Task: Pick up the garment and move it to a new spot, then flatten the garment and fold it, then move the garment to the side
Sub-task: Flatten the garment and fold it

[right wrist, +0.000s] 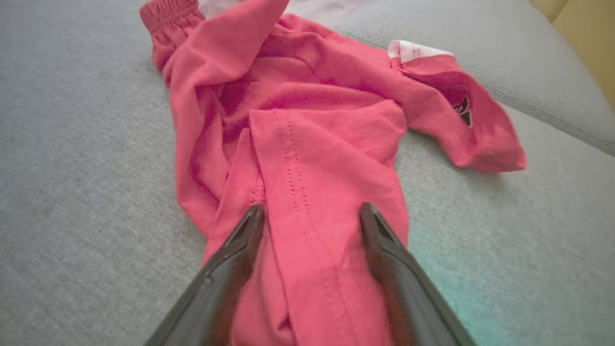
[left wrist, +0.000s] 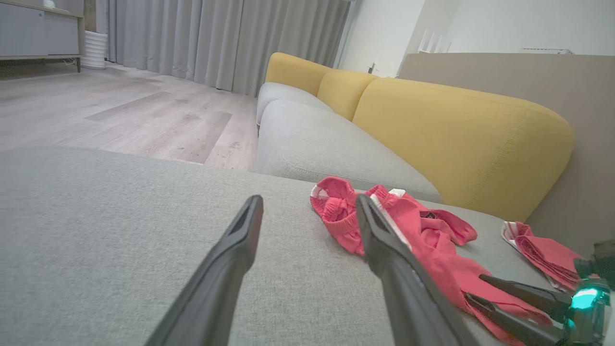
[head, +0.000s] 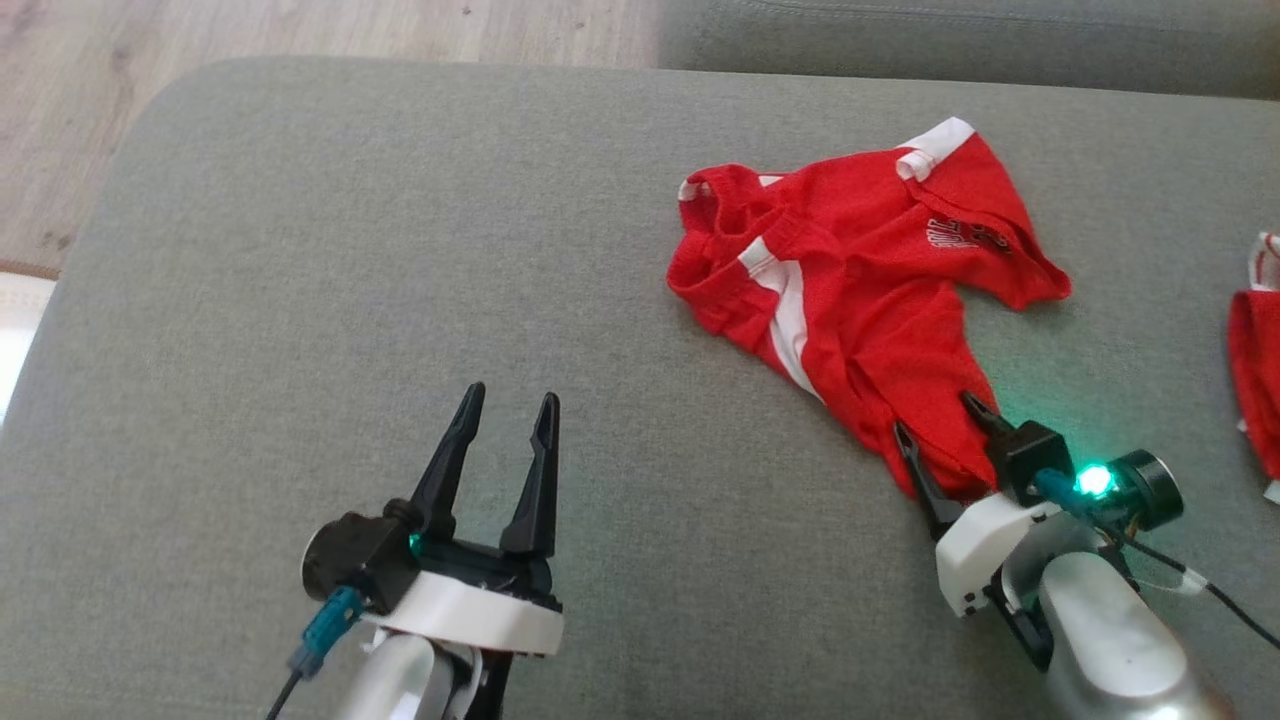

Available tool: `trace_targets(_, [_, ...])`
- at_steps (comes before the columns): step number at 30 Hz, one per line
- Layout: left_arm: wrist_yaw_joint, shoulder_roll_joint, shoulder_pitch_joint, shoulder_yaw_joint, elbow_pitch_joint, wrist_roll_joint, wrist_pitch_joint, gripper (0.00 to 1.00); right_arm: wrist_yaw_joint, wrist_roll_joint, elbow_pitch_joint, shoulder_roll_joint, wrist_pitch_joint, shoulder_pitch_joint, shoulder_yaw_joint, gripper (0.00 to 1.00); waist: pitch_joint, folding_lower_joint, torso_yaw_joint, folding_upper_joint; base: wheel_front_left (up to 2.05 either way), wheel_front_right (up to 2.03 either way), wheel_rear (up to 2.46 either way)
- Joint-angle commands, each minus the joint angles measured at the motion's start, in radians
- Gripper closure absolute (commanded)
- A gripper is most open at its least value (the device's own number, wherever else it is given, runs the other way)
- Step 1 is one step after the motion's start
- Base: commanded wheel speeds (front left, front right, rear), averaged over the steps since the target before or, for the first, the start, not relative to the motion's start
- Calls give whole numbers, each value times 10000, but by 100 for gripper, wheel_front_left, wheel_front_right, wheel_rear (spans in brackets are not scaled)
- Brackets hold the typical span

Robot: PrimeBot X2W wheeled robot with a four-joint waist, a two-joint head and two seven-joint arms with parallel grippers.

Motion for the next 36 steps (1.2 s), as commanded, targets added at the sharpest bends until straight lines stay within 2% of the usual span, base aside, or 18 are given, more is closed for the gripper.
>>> trace_targets(1, [67,14,-405,286,-255,-82,-51,0,-9,-132,-32,-82,-195,-384,327,0,50,-1,96,0,0,0,0])
trace_targets(10, [142,14,-489,258,-305,-162,-51,0,-9,-625,637,-32,-605,-822,534,0,207,-1,96,0,0,0,0])
trace_targets(11, [149,14,-504,249,-310,-169,-51,0,-9,-631,720,-10,-621,-867,514,3,221,-1,77,0,0,0,0])
trace_targets(13, [158,14,-527,250,-315,-176,-51,0,-9,-599,884,34,-648,-976,498,100,244,-1,28,0,0,0,0])
trace_targets(20, [157,14,-561,272,-289,-161,-51,0,-9,72,1192,163,-744,-1319,214,100,275,-1,-110,0,0,0,0])
trace_targets(26, [147,14,-572,299,-259,-150,-51,0,-9,1990,1206,190,-752,-1666,-517,100,238,-1,-205,0,0,0,0])
trace_targets(36, [126,14,-607,225,-270,-172,-51,0,-9,4254,1328,-689,198,-2217,-1144,100,356,-1,-122,0,0,0,0])
